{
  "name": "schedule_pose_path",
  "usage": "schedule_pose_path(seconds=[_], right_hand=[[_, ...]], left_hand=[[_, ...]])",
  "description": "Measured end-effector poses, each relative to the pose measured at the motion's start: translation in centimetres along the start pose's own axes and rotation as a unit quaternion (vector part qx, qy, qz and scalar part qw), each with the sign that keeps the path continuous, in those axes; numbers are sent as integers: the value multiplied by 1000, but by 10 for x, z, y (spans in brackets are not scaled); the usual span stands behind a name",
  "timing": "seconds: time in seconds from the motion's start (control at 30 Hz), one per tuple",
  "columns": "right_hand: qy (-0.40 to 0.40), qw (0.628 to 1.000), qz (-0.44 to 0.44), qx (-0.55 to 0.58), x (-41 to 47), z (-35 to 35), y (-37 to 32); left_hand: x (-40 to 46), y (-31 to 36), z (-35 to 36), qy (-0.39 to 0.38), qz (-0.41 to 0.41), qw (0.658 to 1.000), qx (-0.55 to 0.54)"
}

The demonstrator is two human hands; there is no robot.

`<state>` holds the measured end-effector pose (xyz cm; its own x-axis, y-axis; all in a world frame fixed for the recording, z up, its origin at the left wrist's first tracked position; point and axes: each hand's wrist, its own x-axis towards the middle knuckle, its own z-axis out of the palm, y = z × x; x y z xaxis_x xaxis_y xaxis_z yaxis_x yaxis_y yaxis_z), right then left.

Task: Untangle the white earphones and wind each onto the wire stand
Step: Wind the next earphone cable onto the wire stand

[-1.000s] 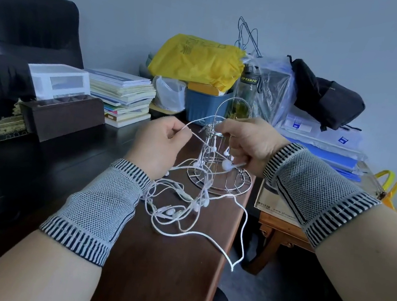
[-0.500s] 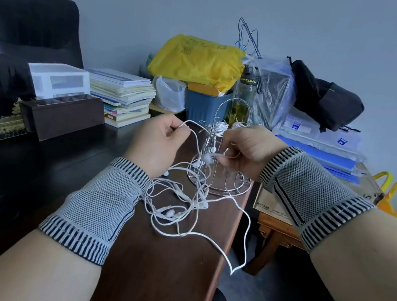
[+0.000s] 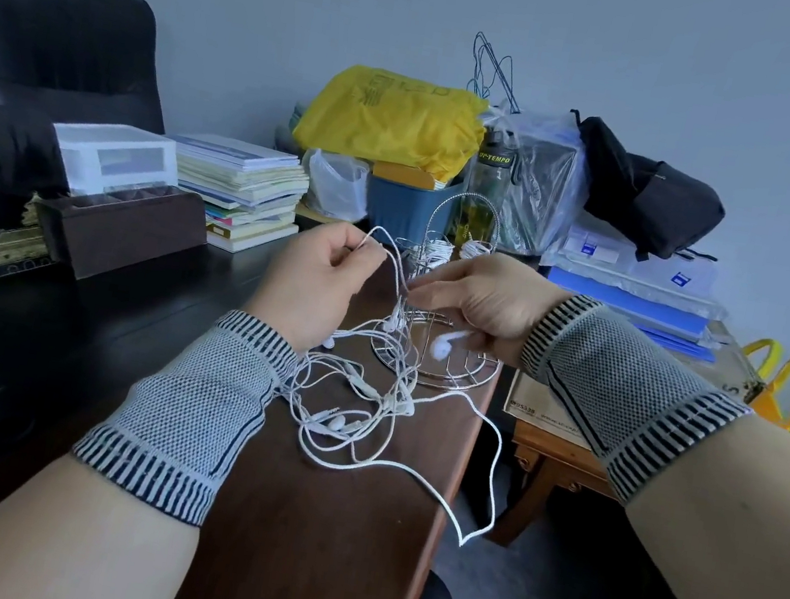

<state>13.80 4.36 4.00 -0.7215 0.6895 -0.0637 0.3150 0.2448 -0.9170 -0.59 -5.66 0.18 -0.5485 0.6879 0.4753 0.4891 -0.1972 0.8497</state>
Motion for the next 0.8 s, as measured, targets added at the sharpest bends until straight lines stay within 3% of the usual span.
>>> schedule_pose_path(seconds=[0.2, 0.4, 0.57, 0.8], right_hand=[[3, 995, -66, -76, 3, 7, -10], [36, 995, -92, 16, 5, -11, -15], [23, 994, -87, 65, 2, -17, -15], [43, 996, -69, 24, 0, -22, -18]], left_hand=[[-3, 4, -2, -43, 9, 999, -14], [-8, 5, 3, -94, -26, 979, 181], [-7, 3, 2, -117, -31, 963, 242], [-3, 0, -11, -27, -40, 951, 307]])
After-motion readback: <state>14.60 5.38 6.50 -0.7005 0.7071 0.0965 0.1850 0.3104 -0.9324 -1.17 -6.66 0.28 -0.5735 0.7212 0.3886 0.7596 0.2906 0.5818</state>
